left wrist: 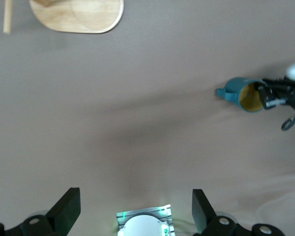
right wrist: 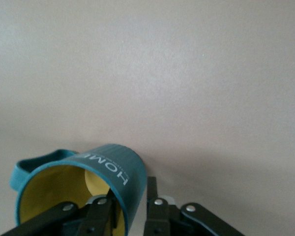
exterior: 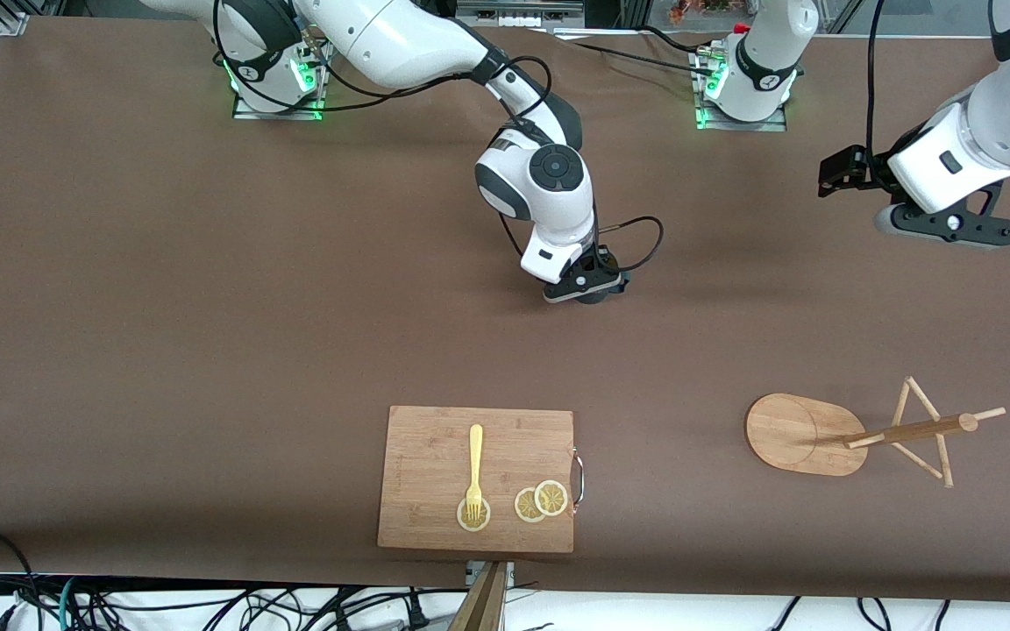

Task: Pass cup and hang on rack
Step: 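Carry the mug to mid-table with the right gripper and set it down, then withdraw the right gripper while the left gripper reaches toward the mug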

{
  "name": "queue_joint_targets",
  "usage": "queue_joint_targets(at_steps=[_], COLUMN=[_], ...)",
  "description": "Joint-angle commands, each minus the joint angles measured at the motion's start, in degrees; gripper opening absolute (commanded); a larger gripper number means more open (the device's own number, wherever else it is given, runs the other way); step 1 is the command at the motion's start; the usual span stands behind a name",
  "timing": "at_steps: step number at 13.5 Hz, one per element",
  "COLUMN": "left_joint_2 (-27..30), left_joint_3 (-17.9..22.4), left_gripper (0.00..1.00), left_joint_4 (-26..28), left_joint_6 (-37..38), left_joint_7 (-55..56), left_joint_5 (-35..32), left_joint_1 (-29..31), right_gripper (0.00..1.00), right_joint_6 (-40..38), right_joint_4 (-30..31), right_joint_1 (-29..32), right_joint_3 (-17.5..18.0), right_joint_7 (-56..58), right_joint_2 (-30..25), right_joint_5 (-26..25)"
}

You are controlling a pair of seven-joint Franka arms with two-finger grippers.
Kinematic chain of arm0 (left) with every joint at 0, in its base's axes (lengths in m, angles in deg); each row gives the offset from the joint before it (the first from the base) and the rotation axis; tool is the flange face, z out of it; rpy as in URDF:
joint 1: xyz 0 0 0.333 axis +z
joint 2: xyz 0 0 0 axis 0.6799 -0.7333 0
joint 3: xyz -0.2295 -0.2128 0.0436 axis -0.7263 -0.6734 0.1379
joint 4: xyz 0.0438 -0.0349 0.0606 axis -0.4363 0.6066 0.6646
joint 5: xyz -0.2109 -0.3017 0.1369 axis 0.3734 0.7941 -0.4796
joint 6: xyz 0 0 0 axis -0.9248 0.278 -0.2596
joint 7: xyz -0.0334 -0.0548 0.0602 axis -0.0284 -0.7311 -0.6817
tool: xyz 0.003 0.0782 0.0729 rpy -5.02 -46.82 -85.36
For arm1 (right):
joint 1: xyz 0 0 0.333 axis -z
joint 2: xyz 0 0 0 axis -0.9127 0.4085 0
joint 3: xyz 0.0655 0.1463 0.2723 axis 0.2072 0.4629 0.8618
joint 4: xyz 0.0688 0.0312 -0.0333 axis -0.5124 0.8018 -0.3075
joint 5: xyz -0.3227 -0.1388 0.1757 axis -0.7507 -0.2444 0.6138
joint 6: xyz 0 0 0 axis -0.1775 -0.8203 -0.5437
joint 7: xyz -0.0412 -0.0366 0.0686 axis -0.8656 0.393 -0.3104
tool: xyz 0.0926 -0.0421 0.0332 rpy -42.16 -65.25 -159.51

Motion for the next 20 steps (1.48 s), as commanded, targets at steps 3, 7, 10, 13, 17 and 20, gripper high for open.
queue_joint_targets(at_steps=[3, 7, 10, 13, 17, 20], left_joint_2=[-2.3, -3.7, -4.1, -5.3, -7.2, -11.9], left_joint_3=[0.3, 0.5, 0.5, 0.5, 0.5, 0.5], left_gripper=[1.00, 1.00, 1.00, 1.00, 1.00, 1.00], left_joint_4=[-2.5, -1.6, 1.8, 9.2, 18.5, 24.6], left_joint_6=[1.8, 1.1, -3.2, -8.8, -19.6, -26.7], left_joint_7=[-17.2, -24.4, -31.6, -48.2, -63.9, -81.5], left_joint_5=[1.1, 7.5, 12.9, 22.7, 32.9, 44.2], left_joint_1=[0.2, 2.4, 4.3, 8.3, 9.2, 10.3], right_gripper=[1.00, 1.00, 1.00, 1.00, 1.00, 1.00], right_joint_6=[-0.7, -7.8, -15.4, -26.2, -34.6, -35.3], right_joint_4=[-1.1, -0.5, -0.5, -0.2, 10.0, 23.6], right_joint_1=[1.8, 8.3, 13.9, 23.3, 27.6, 27.6], right_joint_3=[-0.4, -0.6, -3.9, -4.3, -11.6, -17.6], right_joint_7=[-0.3, -0.2, 0.6, 13.3, 23.5, 32.2], right_joint_2=[-4.9, -14.5, -20.4, -25.0, -36.4, -47.1], right_joint_5=[-0.5, -0.5, 0.0, 7.9, 7.8, 6.8])
